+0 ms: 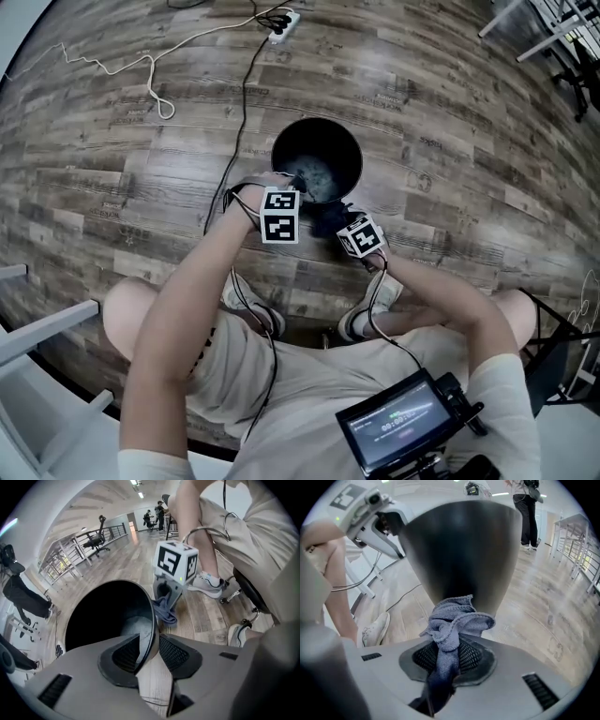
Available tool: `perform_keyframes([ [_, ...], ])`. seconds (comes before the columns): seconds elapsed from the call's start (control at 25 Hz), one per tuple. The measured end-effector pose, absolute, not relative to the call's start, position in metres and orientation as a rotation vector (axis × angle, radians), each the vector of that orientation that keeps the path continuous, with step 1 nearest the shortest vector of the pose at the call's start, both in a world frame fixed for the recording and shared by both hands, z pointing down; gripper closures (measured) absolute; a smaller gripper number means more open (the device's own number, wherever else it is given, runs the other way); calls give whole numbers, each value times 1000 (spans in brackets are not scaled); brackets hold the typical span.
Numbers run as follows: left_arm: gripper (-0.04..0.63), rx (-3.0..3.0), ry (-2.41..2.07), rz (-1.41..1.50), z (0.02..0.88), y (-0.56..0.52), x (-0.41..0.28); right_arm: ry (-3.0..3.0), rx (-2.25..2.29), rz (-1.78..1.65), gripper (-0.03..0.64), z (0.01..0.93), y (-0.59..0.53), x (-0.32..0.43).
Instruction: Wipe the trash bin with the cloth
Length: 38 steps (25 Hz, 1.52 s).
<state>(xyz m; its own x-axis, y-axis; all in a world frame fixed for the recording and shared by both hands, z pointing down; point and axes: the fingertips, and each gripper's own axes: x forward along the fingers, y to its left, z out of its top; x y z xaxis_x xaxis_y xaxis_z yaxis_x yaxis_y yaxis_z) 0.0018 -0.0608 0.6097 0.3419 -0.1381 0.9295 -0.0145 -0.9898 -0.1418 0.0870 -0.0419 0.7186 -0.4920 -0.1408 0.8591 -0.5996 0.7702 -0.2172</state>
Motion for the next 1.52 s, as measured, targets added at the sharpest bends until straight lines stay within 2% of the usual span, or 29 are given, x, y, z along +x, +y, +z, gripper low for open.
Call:
perform_keyframes([
  [0.36,485,-2369,136,-1769,617,-65,-3,-2189,501,626,534,606,-35,84],
  [0.56,497,-2378,119,-1780,616,-61,0,-2243,528,619,534,587,-34,66],
  [0.92,534,-2425,90,-1722,613,-51,19,-2200,602,626,534,632,-59,62],
  [1.52,552,-2529,170,-1714,610,-57,33,-2048,683,552,534,769,-77,70],
])
